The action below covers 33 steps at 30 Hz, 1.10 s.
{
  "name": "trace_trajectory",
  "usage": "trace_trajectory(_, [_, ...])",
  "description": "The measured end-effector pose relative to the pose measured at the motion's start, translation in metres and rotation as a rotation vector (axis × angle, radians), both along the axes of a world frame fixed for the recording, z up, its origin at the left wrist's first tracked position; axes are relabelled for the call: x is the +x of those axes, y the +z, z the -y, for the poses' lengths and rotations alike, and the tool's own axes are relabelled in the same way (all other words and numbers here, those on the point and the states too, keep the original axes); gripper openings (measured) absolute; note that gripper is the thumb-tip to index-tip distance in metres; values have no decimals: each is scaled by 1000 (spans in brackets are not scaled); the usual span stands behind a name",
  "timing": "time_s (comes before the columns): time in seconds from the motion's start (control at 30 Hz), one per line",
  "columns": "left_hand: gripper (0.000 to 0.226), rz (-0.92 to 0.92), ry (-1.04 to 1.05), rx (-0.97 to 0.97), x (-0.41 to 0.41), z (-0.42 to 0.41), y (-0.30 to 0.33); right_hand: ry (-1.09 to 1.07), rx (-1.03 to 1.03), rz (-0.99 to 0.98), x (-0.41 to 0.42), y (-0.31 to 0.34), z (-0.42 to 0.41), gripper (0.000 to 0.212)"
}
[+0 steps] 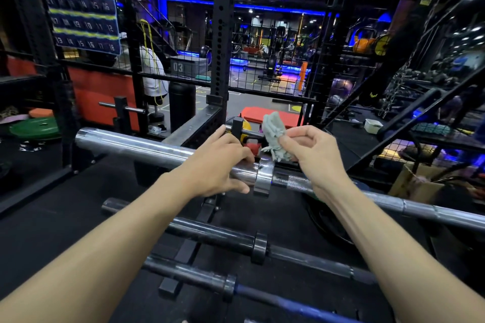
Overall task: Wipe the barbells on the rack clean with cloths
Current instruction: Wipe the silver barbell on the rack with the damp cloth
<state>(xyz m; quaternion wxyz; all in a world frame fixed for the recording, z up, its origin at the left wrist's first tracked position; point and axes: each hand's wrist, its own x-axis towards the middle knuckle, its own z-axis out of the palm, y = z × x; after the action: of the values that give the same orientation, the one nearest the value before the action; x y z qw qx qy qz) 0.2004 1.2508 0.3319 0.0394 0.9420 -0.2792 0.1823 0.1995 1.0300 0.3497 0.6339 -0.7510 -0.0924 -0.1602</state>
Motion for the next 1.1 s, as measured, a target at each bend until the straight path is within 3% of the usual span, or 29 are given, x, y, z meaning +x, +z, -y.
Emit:
trace_trajectory(0.17, [74, -5, -2, 1, 2, -3, -3, 70, -434, 124, 5, -8, -6, 21])
trace_trajectory(0.23, [73, -33, -13, -32, 0, -4, -3, 52, -491, 151, 7, -9, -7, 14])
trace_trajectory(0.47, [58, -122, -13, -44, 6, -3, 1, 64, -481, 375, -27, -18, -7, 15])
trace_trajectory(0.63, [69, -174, -27, -66, 6, -5, 4, -15, -469, 298, -3, -13, -15, 9])
trace_trajectory(0.87, [37, -197, -22, -67, 10, -4, 5, 36, -452, 364, -29, -20, -11, 14])
trace_trajectory(1.0, [52, -241, -28, -81, 7, -4, 8, -48, -467, 357, -18, -21, -20, 11])
trace_trajectory(1.1, [46, -256, -20, -135, 7, -3, 10, -17, -471, 350, -23, -22, -19, 11])
